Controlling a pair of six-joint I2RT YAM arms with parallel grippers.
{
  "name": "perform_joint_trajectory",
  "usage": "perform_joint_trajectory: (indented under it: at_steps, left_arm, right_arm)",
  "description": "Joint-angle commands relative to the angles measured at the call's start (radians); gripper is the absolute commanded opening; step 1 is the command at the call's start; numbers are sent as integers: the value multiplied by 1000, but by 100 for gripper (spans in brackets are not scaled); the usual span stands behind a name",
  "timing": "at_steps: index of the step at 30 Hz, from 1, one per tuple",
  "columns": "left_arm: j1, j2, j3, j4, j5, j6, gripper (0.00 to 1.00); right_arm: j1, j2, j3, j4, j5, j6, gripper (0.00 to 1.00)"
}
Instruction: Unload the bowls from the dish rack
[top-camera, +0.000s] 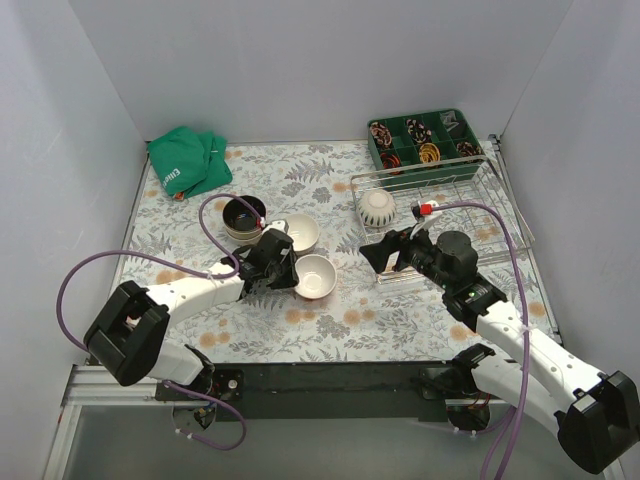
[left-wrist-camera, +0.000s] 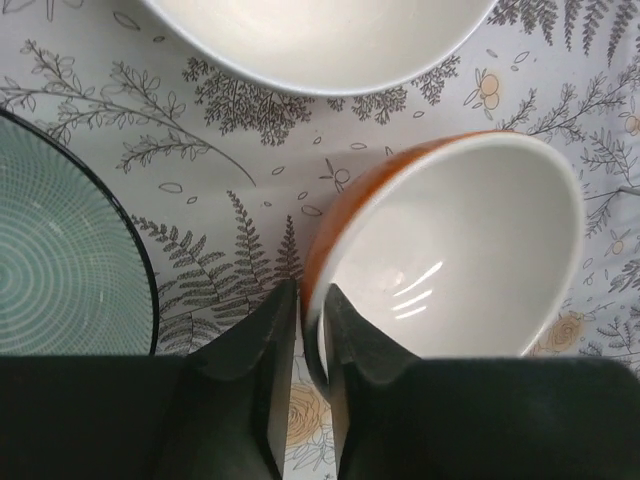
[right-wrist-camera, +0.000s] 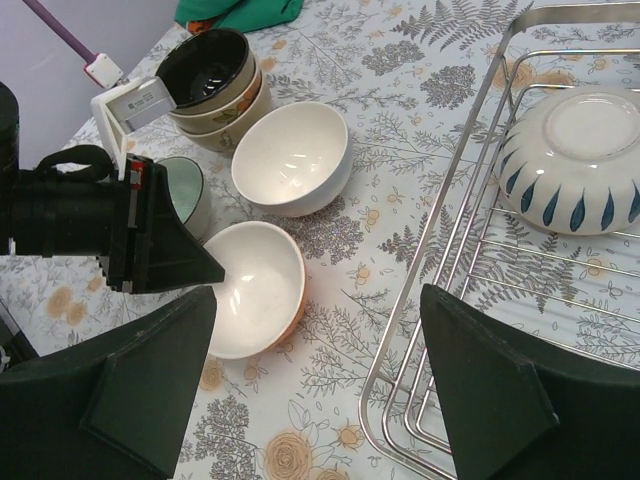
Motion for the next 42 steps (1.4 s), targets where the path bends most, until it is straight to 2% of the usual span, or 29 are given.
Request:
perform_joint_trajectory:
  at_steps: [1, 9, 13, 16, 19, 21, 26, 35, 42]
  left_arm:
    - [3, 3, 40, 19, -37, 6, 21]
    - [3, -17, 31, 25, -32, 0, 37]
    - [1, -89, 30, 21, -26, 0, 51]
    - [3, -135, 37, 8, -29, 6, 57]
    - [3, -186, 56, -7, -41, 29, 67]
    - [5, -213, 80, -25, -57, 56, 77]
    - [8, -246, 137, -67, -155, 150, 97]
    - [55, -315, 134, -41, -293, 351, 98]
    - [55, -381, 39, 2, -353, 395, 98]
  right_arm:
    - [-1, -17, -4, 16, 29, -26, 91]
    - [-3, 0, -1, 14, 35, -26, 91]
    - [-4, 6, 4, 8, 50, -24, 93]
    - [-7, 15, 17, -6, 54, -23, 95]
    - [-13, 32, 36, -26, 60, -24, 96]
    - [-18, 46, 53, -38, 64, -26, 98]
    - [-49, 97, 105, -78, 66, -18, 99]
    - [-174, 258, 182, -64, 35, 64, 99]
    - [-256, 436, 247, 19, 56, 150, 99]
